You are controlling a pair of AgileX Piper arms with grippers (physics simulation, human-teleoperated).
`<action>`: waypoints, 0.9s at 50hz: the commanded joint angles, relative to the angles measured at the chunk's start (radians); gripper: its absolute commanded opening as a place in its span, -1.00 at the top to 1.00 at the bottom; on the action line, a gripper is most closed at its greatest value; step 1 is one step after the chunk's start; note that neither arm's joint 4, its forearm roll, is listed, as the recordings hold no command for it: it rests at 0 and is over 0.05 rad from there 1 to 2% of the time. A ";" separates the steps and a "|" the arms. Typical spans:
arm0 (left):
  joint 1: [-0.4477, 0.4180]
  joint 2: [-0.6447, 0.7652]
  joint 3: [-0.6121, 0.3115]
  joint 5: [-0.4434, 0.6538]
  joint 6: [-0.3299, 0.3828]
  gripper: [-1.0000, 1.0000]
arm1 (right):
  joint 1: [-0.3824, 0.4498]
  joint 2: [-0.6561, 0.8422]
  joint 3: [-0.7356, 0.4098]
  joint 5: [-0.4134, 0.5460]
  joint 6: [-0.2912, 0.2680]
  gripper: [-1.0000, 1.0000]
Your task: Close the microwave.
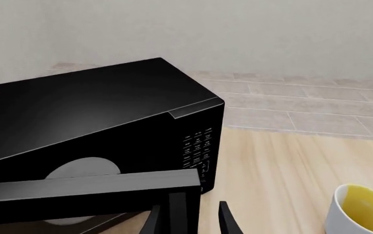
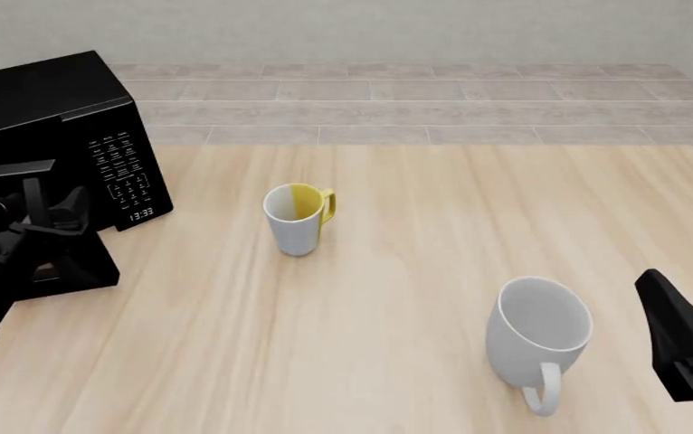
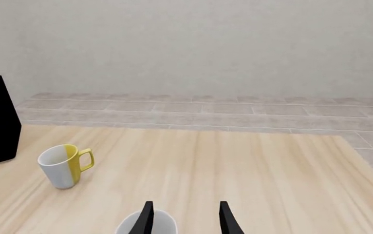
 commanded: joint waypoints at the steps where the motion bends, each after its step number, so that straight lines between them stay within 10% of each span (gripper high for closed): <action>1: 0.050 0.026 -0.102 0.125 0.030 -1.00 | -0.001 -0.035 0.000 0.028 -0.006 -1.00; 45: 0.068 0.053 -0.323 0.376 -0.033 -1.00 | 0.007 -0.072 0.000 0.057 0.004 -1.00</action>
